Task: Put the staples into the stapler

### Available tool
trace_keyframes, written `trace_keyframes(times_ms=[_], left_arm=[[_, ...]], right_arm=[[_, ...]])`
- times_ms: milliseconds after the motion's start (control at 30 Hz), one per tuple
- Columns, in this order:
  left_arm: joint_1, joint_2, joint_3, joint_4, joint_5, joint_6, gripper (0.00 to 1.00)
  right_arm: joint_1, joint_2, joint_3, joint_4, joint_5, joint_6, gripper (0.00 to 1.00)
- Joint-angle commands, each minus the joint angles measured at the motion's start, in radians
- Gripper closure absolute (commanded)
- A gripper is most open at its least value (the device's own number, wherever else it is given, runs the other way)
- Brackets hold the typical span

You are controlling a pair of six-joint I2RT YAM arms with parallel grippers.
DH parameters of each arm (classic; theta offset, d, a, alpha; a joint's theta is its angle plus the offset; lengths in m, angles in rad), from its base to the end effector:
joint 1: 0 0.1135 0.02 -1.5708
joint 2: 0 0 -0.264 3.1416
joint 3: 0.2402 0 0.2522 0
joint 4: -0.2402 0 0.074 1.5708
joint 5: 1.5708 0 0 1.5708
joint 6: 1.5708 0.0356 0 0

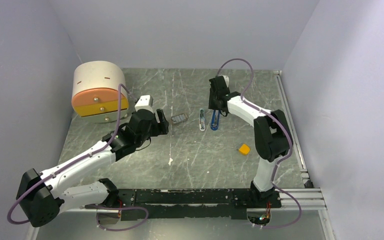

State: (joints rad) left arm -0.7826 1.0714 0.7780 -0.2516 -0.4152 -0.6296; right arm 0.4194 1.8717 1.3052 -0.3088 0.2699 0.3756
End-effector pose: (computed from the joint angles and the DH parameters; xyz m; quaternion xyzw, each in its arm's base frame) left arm 0.1779 -0.1566 0.2766 -0.0357 0.8579 -0.1749 0.4819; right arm 0.3752 0.1569 0.2016 0.0254 0.9324 0.0141 0.3603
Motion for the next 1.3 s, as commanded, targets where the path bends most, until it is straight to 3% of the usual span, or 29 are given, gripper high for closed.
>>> trace_keyframes(times_ms=[0,67,233,367,600,833,967,1267], left_arm=[[-0.003,-0.028,0.014,0.028,-0.003,-0.018,0.24],[-0.003,-0.037,0.009,0.036,-0.004,-0.019,0.25],[-0.003,-0.061,0.043,-0.031,-0.046,0.005,0.26],[-0.003,-0.118,0.051,-0.073,-0.065,0.022,0.24],[-0.003,-0.252,0.009,-0.111,-0.076,-0.004,0.22],[-0.003,-0.316,-0.027,-0.185,-0.081,-0.017,0.22],[-0.003,-0.329,-0.043,-0.178,-0.090,-0.006,0.22],[-0.003,-0.317,-0.058,-0.187,-0.103,-0.001,0.22]], right_arm=[[0.001,-0.112,-0.014,0.014,-0.100,-0.021,0.63],[0.011,-0.169,-0.048,0.029,-0.146,-0.024,0.63],[0.093,-0.311,-0.167,0.133,-0.236,-0.051,0.48],[0.207,-0.311,-0.148,0.118,-0.236,-0.063,0.45],[0.321,-0.114,-0.004,0.086,-0.205,-0.035,0.52],[0.378,0.085,0.177,-0.010,-0.077,0.007,0.49],[0.384,0.173,0.267,-0.076,-0.042,0.035,0.57],[0.389,0.305,0.398,-0.160,-0.009,0.039,0.66]])
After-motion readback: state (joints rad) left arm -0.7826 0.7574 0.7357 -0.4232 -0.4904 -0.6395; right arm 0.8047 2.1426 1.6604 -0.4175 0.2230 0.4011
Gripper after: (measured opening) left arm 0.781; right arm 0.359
